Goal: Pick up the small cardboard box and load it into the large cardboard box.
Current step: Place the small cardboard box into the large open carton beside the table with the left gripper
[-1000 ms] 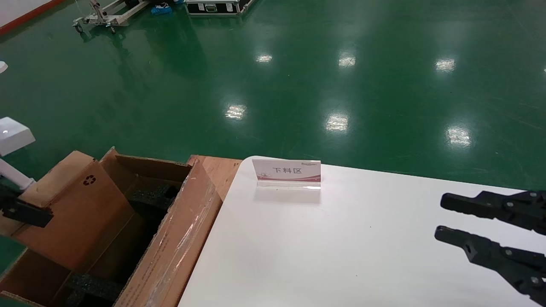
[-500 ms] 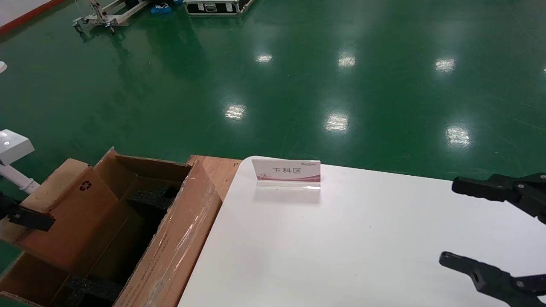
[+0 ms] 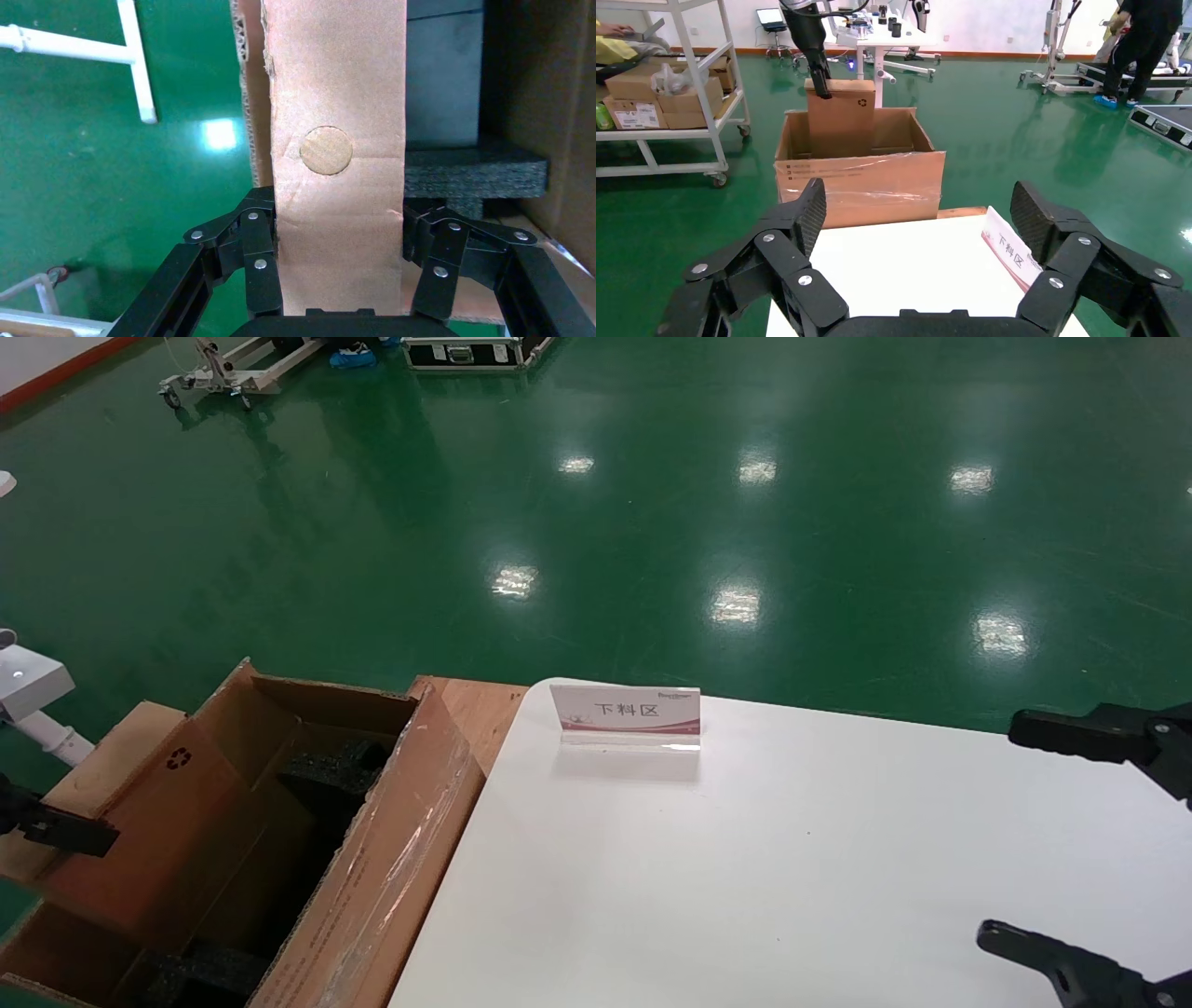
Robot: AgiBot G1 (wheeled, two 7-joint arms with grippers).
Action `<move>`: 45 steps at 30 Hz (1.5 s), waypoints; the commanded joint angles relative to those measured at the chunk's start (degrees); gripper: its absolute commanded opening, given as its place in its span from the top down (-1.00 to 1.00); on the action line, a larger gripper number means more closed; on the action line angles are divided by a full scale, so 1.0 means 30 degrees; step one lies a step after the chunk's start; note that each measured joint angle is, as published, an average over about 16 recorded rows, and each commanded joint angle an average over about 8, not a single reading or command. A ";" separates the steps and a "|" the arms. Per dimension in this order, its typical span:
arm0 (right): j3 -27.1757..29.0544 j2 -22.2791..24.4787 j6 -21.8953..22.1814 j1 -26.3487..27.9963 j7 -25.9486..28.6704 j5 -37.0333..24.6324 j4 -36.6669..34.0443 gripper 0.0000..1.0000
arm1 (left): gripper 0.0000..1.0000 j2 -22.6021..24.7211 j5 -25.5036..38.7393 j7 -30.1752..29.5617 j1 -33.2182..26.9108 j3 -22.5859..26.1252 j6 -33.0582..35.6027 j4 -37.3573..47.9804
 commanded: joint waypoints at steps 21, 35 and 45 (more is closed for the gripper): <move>-0.0025 0.0010 0.0011 0.0005 -0.0012 0.0017 0.0000 -1.00 | 1.00 0.0464 0.0527 -0.0973 0.2484 0.0822 -0.4096 0.0551; -0.0040 0.0016 0.0017 0.0009 -0.0020 0.0027 0.0000 -1.00 | 1.00 0.0570 0.0215 -0.1372 0.4198 0.1764 -0.5427 0.1178; -0.0053 0.0021 0.0023 0.0008 -0.0025 0.0034 -0.0003 -1.00 | -0.46 0.0880 0.0015 -0.1500 0.4833 0.2098 -0.5679 0.1759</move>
